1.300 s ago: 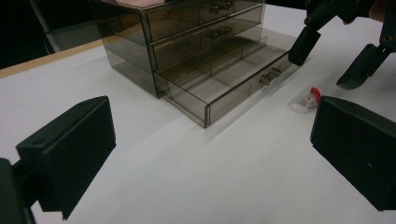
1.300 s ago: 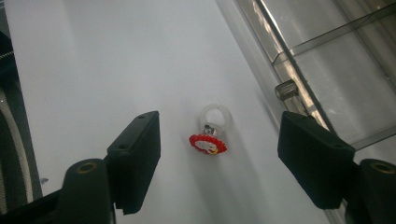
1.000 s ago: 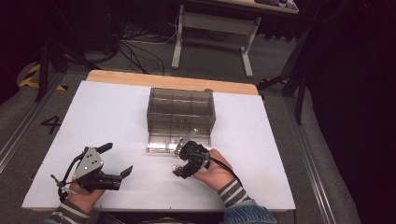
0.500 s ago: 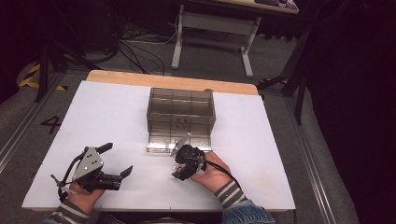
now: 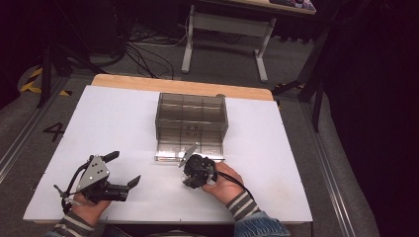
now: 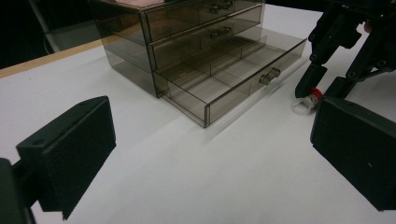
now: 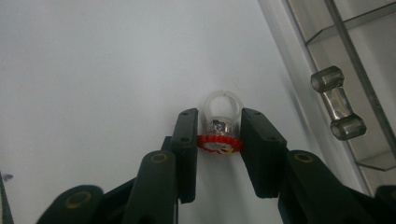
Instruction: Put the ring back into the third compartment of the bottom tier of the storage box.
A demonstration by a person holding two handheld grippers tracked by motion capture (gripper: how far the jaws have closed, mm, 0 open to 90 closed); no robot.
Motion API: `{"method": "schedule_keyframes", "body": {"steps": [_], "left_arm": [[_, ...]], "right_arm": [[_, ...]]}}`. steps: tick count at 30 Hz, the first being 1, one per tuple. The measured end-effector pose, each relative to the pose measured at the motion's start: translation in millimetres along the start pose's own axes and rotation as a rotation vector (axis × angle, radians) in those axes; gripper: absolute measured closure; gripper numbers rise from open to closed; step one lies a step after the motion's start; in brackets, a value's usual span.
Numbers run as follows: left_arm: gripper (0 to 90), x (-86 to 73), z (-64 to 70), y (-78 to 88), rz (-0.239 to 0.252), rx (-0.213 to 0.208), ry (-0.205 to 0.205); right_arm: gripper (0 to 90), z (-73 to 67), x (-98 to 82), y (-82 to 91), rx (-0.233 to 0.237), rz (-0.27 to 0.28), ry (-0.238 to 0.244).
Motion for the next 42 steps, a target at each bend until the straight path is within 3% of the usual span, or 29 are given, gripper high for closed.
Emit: {"method": "schedule_keyframes", "body": {"steps": [10, 17, 42], "left_arm": [[0.8, 0.2, -0.3, 0.1, 0.003, 0.001, -0.003], [0.8, 0.2, -0.2, 0.1, 0.003, 0.000, -0.003], [0.8, 0.0, -0.1, -0.3, 0.001, -0.002, 0.001]], "right_arm": [[68.8, -1.1, 1.6, 7.4, -0.021, 0.031, 0.013], [68.7, -2.6, 2.9, 15.5, -0.026, 0.083, 0.022], [68.6, -2.9, 1.7, 26.7, -0.066, 0.116, 0.034]]}}
Point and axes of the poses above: each handheld gripper's, and its own axes: y roughly backward along the jaws, x roughly out of its top, z roughly to its right, the point moved 1 cm from there along -y, roughly forward along the jaws, and after that the axes turned 12 degrees about y, right-handed, at the moved point
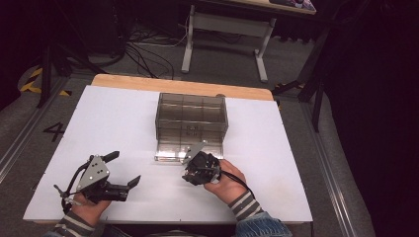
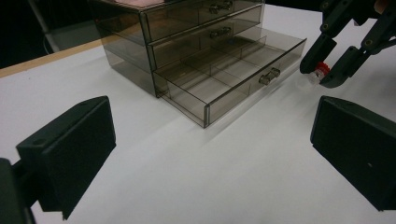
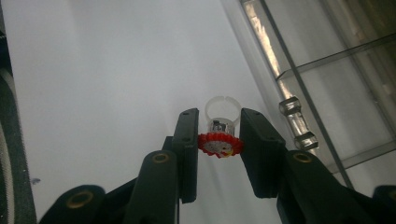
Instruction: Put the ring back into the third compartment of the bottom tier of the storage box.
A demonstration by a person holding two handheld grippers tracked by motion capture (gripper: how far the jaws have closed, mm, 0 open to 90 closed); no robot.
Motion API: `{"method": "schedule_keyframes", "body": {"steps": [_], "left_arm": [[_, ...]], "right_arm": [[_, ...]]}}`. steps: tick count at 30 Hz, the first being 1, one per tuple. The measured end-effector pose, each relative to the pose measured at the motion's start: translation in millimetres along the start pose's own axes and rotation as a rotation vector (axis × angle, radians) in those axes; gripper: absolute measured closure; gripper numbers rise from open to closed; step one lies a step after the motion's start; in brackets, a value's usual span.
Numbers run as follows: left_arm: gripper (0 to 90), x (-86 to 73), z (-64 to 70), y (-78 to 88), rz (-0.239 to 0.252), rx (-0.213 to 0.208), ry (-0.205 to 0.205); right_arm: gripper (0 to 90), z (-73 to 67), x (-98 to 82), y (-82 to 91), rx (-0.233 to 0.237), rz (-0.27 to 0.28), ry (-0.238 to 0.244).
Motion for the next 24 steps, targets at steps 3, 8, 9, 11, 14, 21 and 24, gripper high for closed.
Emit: {"method": "schedule_keyframes", "body": {"steps": [3, 8, 9, 11, 14, 21, 24], "left_arm": [[0.8, 0.0, -0.1, -0.1, 0.000, 0.000, 0.000], [0.8, 0.0, -0.1, -0.2, -0.002, 0.001, 0.000], [0.8, 0.0, -0.2, -0.3, 0.000, 0.000, 0.000], [0.8, 0.0, -0.1, -0.3, 0.000, 0.001, 0.001], [0.8, 0.0, -0.2, -0.4, -0.001, 0.001, -0.001], [0.8, -0.1, -0.1, -0.3, -0.001, 0.000, 0.000], [0.8, -0.1, 0.0, -0.3, -0.001, 0.000, 0.001]], "right_arm": [[68.7, 1.4, -0.8, 4.5, -0.022, 0.012, -0.002], [68.7, 3.8, -2.9, 10.9, -0.061, 0.036, -0.016], [68.7, 4.8, -3.6, 12.0, -0.068, 0.044, -0.012], [68.7, 6.1, -4.7, 15.0, -0.092, 0.058, -0.019], [68.7, 7.2, -6.1, 20.3, -0.130, 0.081, -0.034], [68.7, 11.8, -11.1, 27.7, -0.178, 0.105, -0.057], [68.7, 13.4, -13.2, 29.8, -0.196, 0.111, -0.071]]}}
Point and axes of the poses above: each handheld gripper's, and its own axes: y roughly backward along the jaws, x roughly out of its top, z roughly to its right, the point moved 1 cm from there along -y, roughly forward along the jaws, and after that the axes turned 12 degrees about y, right-handed, at the moved point
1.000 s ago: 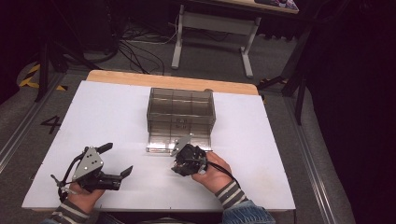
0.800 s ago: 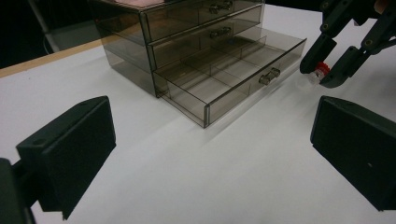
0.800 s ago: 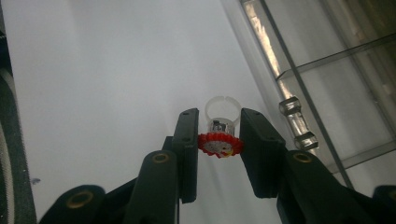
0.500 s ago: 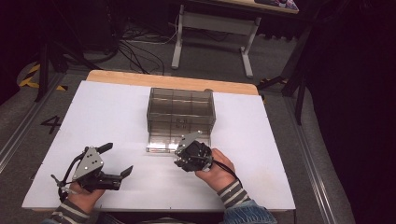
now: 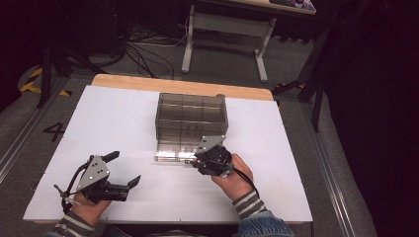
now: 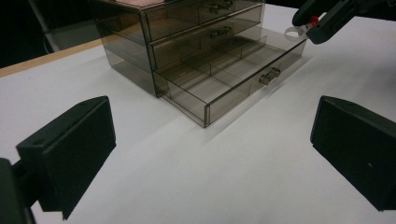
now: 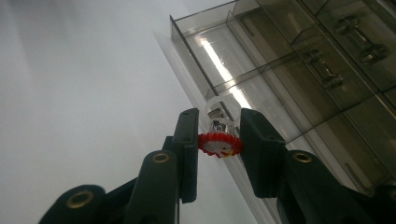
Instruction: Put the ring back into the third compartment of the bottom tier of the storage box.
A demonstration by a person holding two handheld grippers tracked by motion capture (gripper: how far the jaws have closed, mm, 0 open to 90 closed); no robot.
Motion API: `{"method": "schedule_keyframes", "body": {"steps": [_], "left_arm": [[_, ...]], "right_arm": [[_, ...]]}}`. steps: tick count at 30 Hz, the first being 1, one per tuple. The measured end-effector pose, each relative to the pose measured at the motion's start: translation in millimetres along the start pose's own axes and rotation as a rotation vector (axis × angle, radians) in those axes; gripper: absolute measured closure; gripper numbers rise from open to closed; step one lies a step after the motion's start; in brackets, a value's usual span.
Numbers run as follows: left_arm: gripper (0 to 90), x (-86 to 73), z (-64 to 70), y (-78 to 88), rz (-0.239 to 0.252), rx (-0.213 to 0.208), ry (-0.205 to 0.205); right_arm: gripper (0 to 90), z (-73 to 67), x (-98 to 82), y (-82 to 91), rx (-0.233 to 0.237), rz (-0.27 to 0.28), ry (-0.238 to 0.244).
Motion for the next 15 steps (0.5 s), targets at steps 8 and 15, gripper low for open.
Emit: {"method": "schedule_keyframes", "body": {"steps": [8, 15], "left_arm": [[0.8, 0.0, -0.1, 0.1, 0.000, 0.000, -0.001], [0.8, 0.0, -0.1, 0.1, 0.000, -0.001, -0.001]], "right_arm": [[68.7, 5.2, -4.0, 3.0, -0.031, 0.009, -0.025], [68.7, 10.2, -8.4, 4.8, -0.056, 0.004, -0.054]]}}
Point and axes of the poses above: each handheld gripper's, and its own axes: y roughly backward along the jaws, x roughly out of its top, z roughly to its right, the point moved 1 cm from there along -y, roughly forward along the jaws, and after that the axes turned 12 degrees about y, right-handed, at the moved point
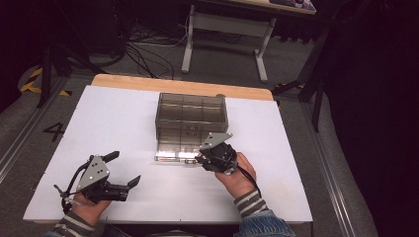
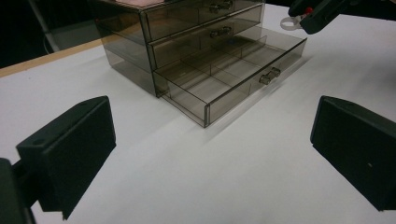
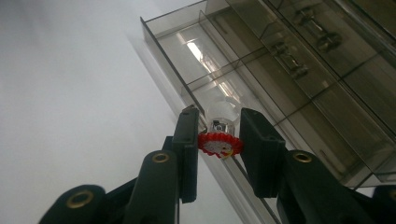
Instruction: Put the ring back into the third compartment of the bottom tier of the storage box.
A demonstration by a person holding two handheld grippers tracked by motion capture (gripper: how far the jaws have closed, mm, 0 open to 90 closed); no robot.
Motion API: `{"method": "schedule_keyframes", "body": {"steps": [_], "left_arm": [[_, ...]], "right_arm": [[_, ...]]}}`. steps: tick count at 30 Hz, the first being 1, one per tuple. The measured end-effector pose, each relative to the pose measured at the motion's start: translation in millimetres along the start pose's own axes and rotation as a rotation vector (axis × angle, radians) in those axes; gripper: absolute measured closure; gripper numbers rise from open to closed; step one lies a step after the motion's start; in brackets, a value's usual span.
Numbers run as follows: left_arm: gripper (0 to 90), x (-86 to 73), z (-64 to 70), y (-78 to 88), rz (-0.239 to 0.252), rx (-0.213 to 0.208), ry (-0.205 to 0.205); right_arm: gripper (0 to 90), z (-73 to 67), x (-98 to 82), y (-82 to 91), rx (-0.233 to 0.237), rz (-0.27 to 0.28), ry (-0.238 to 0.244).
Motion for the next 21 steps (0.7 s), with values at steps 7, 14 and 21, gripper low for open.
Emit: {"method": "schedule_keyframes", "body": {"steps": [7, 14, 21], "left_arm": [[0.8, 0.0, 0.0, 0.1, 0.000, 0.000, 0.000], [0.8, 0.1, 0.0, 0.2, 0.000, -0.001, 0.000], [0.8, 0.0, 0.0, 0.0, 0.000, -0.001, 0.000]], "right_arm": [[68.7, 5.4, -4.6, 0.5, -0.023, -0.005, -0.028], [68.7, 11.7, -11.5, -1.7, -0.052, -0.032, -0.058], [68.7, 17.8, -18.4, -3.3, -0.077, -0.040, -0.101]]}}
Point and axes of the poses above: each handheld gripper's, and its own axes: y roughly backward along the jaws, x roughly out of its top, z roughly to its right, the point moved 1 cm from there along -y, roughly forward along the jaws, and after that the axes turned 12 degrees about y, right-handed, at the moved point
